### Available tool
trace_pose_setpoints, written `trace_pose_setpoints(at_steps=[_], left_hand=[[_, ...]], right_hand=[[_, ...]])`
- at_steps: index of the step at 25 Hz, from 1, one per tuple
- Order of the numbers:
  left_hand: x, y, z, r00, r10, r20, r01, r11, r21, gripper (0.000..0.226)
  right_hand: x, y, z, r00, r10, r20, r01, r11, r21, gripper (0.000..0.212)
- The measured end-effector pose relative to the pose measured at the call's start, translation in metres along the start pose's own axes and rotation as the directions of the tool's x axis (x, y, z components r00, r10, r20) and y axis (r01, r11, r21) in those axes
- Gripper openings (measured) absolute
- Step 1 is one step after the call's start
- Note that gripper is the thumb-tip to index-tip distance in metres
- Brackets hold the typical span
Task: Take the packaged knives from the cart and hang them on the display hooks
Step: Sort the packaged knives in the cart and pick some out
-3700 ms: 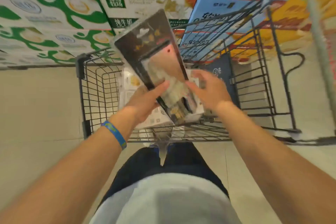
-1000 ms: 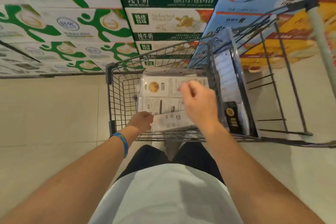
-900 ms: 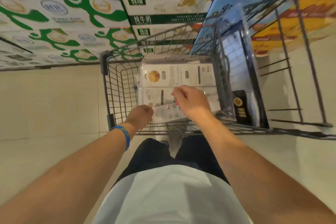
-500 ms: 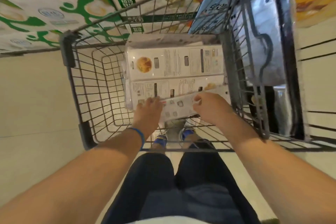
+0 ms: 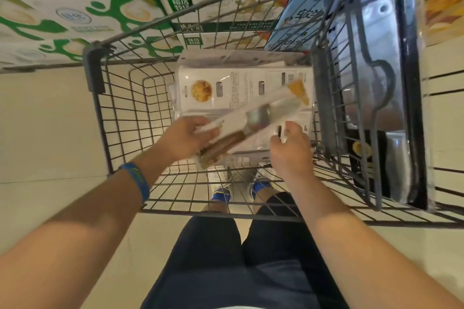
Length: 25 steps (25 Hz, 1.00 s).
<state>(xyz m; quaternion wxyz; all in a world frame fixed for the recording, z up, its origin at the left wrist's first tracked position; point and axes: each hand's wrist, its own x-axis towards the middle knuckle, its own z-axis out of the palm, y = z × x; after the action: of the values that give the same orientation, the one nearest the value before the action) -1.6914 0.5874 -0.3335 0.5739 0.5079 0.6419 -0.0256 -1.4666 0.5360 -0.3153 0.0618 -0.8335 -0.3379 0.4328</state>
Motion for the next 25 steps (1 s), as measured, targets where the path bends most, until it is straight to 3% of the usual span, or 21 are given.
trace_pose_setpoints(at_steps=[2, 4, 6, 8, 9, 10, 12, 13, 14, 15, 18, 20, 23, 25], left_hand=[[-0.002, 0.007, -0.026, 0.996, -0.062, 0.062, 0.083, 0.9, -0.428, 0.038], [0.0, 0.011, -0.042, 0.984, -0.061, 0.167, 0.155, 0.756, -0.637, 0.044], [0.007, 0.013, -0.043, 0.977, -0.057, 0.205, 0.179, 0.744, -0.644, 0.041], [0.014, 0.012, -0.033, 0.98, -0.083, 0.181, 0.168, 0.833, -0.528, 0.036], [0.017, 0.008, -0.027, 0.985, -0.098, 0.14, 0.158, 0.839, -0.521, 0.036], [0.022, 0.001, -0.021, 0.988, -0.134, 0.076, 0.152, 0.784, -0.602, 0.037], [0.028, -0.018, -0.012, 0.944, -0.273, -0.185, 0.044, 0.659, -0.751, 0.035], [0.031, -0.03, -0.006, 0.867, -0.337, -0.367, -0.004, 0.731, -0.682, 0.031], [0.032, -0.041, 0.001, 0.796, -0.351, -0.493, 0.043, 0.845, -0.533, 0.028], [0.033, -0.051, 0.011, 0.78, -0.34, -0.526, 0.144, 0.915, -0.378, 0.034], [0.033, -0.073, 0.042, 0.857, -0.369, -0.36, 0.307, 0.926, -0.218, 0.047], [0.036, -0.079, 0.044, 0.853, -0.378, -0.36, 0.324, 0.924, -0.203, 0.043], [0.039, -0.088, 0.033, 0.867, -0.373, -0.331, 0.326, 0.926, -0.192, 0.032], [0.038, -0.09, 0.031, 0.877, -0.362, -0.318, 0.323, 0.931, -0.169, 0.034]], right_hand=[[-0.001, -0.01, 0.013, 0.981, 0.183, 0.057, -0.192, 0.954, 0.232, 0.058], [-0.003, -0.02, 0.025, 0.893, 0.322, 0.314, -0.444, 0.743, 0.5, 0.059], [0.002, -0.029, 0.037, 0.837, 0.19, 0.514, -0.527, 0.534, 0.661, 0.052], [0.013, -0.038, 0.048, 0.866, 0.101, 0.49, -0.489, 0.384, 0.784, 0.04], [0.018, -0.043, 0.05, 0.885, 0.119, 0.45, -0.463, 0.333, 0.822, 0.029], [0.025, -0.047, 0.05, 0.902, 0.163, 0.401, -0.433, 0.317, 0.844, 0.017], [0.038, -0.056, 0.047, 0.924, 0.216, 0.314, -0.373, 0.341, 0.863, 0.007], [0.046, -0.06, 0.046, 0.933, 0.222, 0.282, -0.348, 0.369, 0.862, 0.009], [0.052, -0.067, 0.044, 0.943, 0.219, 0.249, -0.32, 0.403, 0.857, 0.011], [0.057, -0.076, 0.042, 0.955, 0.212, 0.208, -0.284, 0.447, 0.848, 0.014], [0.079, -0.111, 0.043, 0.979, 0.182, 0.088, -0.18, 0.591, 0.787, 0.02], [0.097, -0.13, 0.049, 0.983, 0.124, 0.133, -0.182, 0.651, 0.737, 0.01], [0.11, -0.129, 0.066, 0.977, 0.043, 0.211, -0.115, 0.933, 0.341, 0.035], [0.102, -0.116, 0.074, 0.995, -0.035, 0.088, 0.022, 0.989, 0.145, 0.037]])
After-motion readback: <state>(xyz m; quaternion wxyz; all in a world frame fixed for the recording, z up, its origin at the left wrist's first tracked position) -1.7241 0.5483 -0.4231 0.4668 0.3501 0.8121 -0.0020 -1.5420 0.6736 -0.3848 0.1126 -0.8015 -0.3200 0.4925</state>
